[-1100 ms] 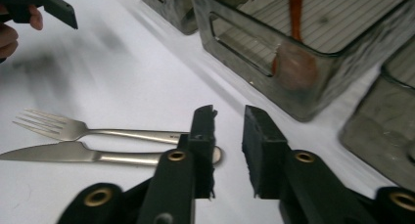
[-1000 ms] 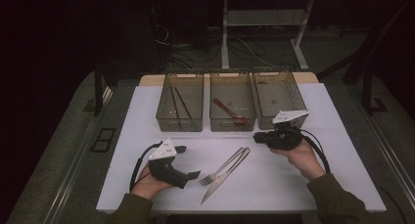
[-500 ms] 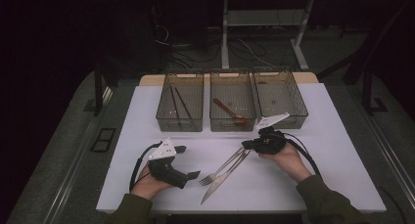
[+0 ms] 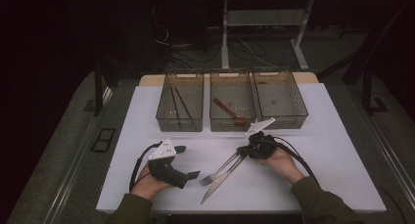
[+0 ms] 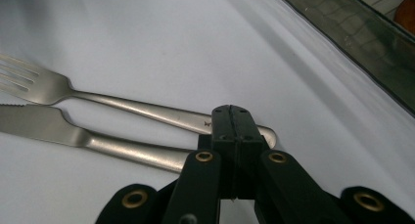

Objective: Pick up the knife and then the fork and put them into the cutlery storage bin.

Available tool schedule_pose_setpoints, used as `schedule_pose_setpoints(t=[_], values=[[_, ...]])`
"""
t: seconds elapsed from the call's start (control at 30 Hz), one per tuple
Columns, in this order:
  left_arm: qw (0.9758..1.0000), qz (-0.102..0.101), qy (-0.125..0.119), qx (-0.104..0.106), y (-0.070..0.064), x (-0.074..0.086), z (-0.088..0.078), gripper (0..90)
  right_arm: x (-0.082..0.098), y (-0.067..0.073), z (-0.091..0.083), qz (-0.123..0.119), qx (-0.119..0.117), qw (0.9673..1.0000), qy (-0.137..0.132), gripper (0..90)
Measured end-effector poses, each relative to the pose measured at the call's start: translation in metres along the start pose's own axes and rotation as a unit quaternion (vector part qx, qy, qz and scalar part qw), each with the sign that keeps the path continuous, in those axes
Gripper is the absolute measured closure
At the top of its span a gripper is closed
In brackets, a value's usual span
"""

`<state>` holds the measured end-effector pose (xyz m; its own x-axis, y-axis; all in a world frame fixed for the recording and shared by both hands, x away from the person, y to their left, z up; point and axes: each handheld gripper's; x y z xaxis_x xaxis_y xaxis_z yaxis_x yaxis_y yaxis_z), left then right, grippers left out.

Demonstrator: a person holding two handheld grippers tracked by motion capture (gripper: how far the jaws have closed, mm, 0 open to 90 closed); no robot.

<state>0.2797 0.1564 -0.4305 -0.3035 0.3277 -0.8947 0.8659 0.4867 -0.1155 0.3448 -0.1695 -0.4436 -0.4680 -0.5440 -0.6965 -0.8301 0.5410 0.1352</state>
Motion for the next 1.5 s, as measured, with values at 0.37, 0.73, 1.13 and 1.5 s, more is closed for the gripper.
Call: schedule_pose_setpoints(t=[0.37, 0.73, 1.13, 1.5], values=[[1.0, 0.0, 0.0, 0.001, 0.0, 0.0, 0.0, 0.0, -0.002, 0.005, 0.0, -0.014, 0.011, 0.9998, 0.013, 88.8], [1.0, 0.0, -0.001, 0.001, 0.0, 0.0, 0.0, 0.0, -0.002, 0.008, -0.001, -0.018, 0.001, 0.9993, 0.033, 88.8], [1.0, -0.001, -0.002, 0.001, 0.0, 0.0, 0.0, 0.0, 0.002, 0.011, -0.009, -0.042, 0.006, 0.9973, 0.06, 88.9], [1.0, 0.001, -0.001, 0.001, -0.001, -0.001, 0.0, 0.0, 0.013, 0.01, -0.024, -0.041, 0.006, 0.9962, 0.077, 88.9]])
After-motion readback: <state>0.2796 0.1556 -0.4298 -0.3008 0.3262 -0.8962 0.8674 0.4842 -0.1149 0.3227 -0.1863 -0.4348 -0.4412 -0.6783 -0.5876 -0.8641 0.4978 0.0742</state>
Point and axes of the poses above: each handheld gripper's, and its own axes: z roughly forward along the jaws, x roughly out of its underside, y roughly to its left, and after that the axes turned 4 degrees about -y, right-handed
